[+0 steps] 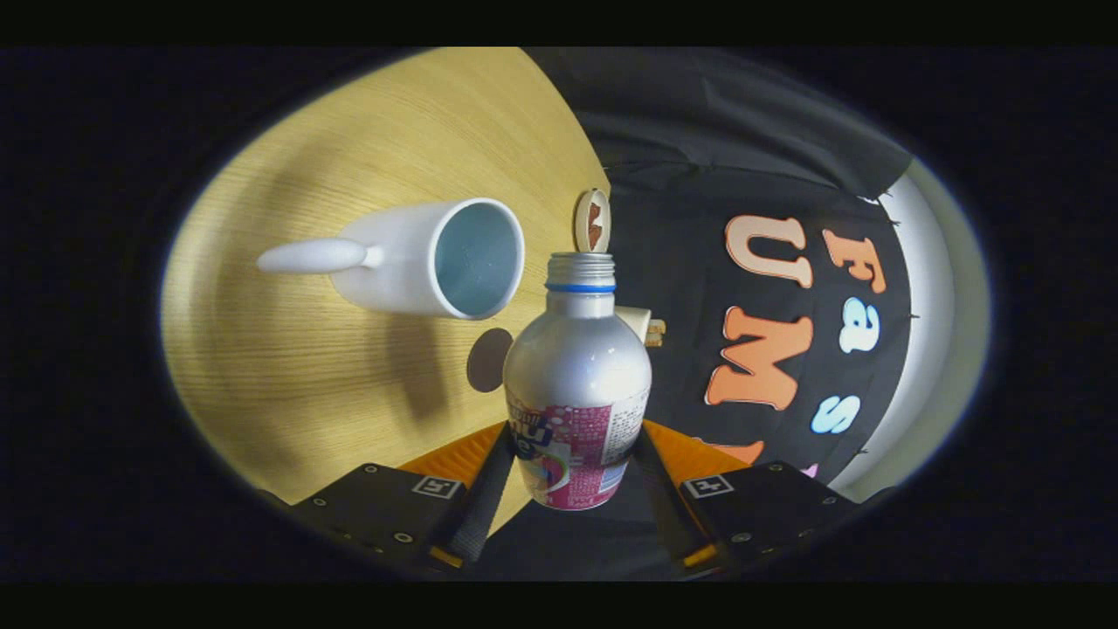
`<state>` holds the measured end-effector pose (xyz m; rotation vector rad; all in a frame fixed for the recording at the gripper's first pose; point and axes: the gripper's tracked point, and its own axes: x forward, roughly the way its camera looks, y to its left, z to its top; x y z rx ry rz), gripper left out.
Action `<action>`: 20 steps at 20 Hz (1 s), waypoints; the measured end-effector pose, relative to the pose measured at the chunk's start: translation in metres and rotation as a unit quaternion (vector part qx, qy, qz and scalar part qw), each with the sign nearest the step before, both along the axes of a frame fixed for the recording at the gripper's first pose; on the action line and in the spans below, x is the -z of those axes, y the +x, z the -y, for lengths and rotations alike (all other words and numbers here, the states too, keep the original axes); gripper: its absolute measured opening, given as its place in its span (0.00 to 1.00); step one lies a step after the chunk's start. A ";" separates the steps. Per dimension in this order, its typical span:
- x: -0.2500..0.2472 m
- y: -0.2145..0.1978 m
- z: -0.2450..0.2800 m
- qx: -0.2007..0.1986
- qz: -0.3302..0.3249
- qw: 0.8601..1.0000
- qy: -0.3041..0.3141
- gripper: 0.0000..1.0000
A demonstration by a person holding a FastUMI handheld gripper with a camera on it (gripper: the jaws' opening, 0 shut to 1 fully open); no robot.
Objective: Take the bottle from table, then pour the juice into the cup, finally place the bottle on the coaster
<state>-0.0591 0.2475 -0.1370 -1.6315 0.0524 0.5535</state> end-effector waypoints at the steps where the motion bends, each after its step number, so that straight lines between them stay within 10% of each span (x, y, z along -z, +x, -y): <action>1: 0.003 -0.002 0.001 0.005 -0.017 1.000 0.024 0.77; 8: 0.009 0.001 0.018 0.074 -0.113 0.969 0.207 0.77; 20: 0.011 0.031 0.015 0.149 -0.236 0.829 0.485 0.78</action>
